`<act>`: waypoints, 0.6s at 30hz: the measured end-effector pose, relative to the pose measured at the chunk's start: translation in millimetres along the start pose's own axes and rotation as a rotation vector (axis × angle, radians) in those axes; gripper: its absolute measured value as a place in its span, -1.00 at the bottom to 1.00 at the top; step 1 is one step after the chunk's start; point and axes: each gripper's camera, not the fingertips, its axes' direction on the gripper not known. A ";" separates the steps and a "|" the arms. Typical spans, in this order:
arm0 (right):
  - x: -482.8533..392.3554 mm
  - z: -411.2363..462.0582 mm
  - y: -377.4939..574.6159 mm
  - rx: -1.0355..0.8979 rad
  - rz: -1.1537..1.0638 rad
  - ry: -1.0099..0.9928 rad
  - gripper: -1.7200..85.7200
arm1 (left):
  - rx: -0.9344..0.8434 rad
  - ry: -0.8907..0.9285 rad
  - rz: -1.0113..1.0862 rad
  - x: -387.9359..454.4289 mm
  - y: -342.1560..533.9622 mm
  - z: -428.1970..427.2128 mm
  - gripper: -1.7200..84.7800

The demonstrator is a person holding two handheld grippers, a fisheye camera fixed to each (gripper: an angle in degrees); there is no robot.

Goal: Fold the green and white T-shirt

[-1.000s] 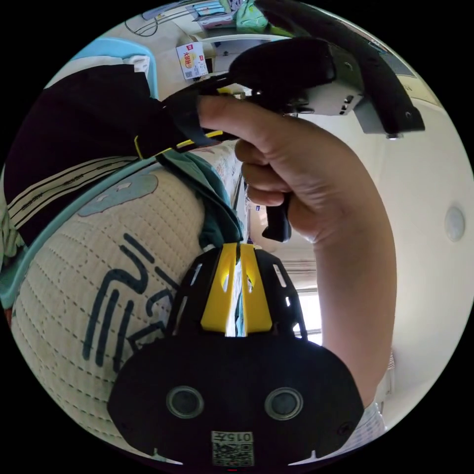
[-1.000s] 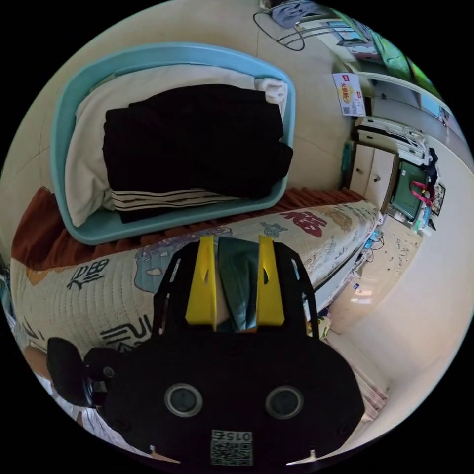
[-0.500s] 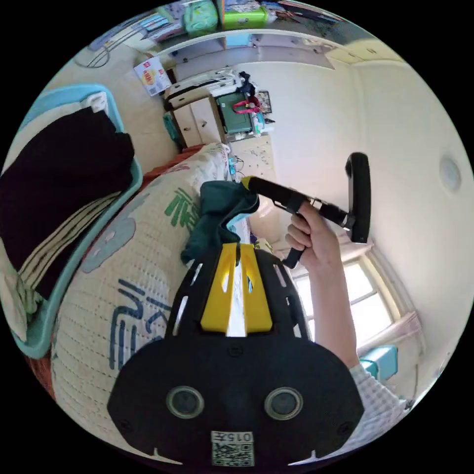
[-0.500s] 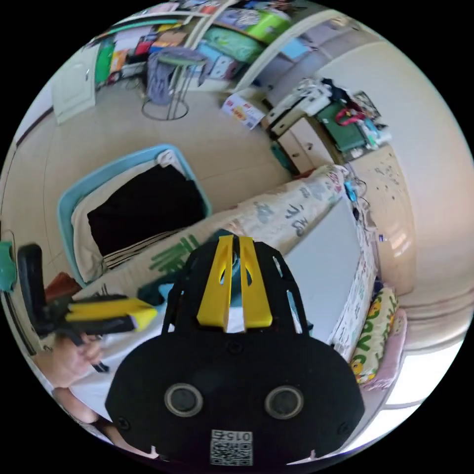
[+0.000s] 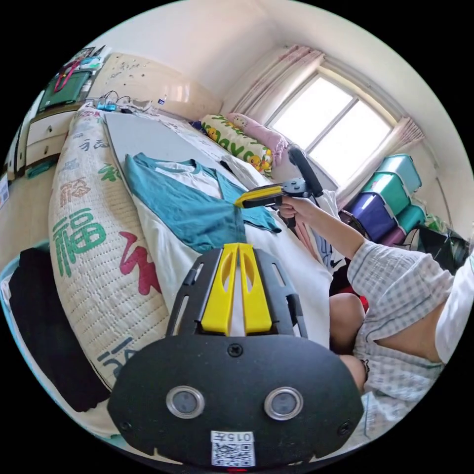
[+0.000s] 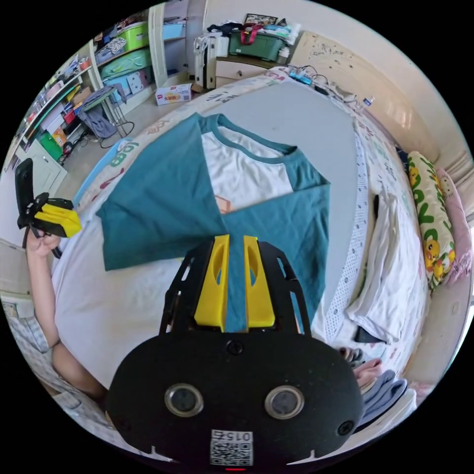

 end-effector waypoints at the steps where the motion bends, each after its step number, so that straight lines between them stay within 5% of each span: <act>1: 7.3 5.2 11.0 0.027 0.016 0.032 -0.84 | 0.023 0.004 -0.005 0.2 0.0 -2.6 -0.97; 6: -14.2 18.5 35.2 0.166 -0.073 -0.015 -0.84 | 0.121 -0.168 -0.156 -9.2 2.8 -16.3 -0.97; 11: -106.6 74.4 63.3 0.139 -0.423 -0.308 -0.70 | 0.037 -0.179 -0.114 2.2 -12.0 2.9 -0.96; 18: -154.9 156.6 94.0 0.112 -0.524 -0.241 -0.82 | -0.019 -0.207 -0.163 3.2 -23.9 14.0 -0.97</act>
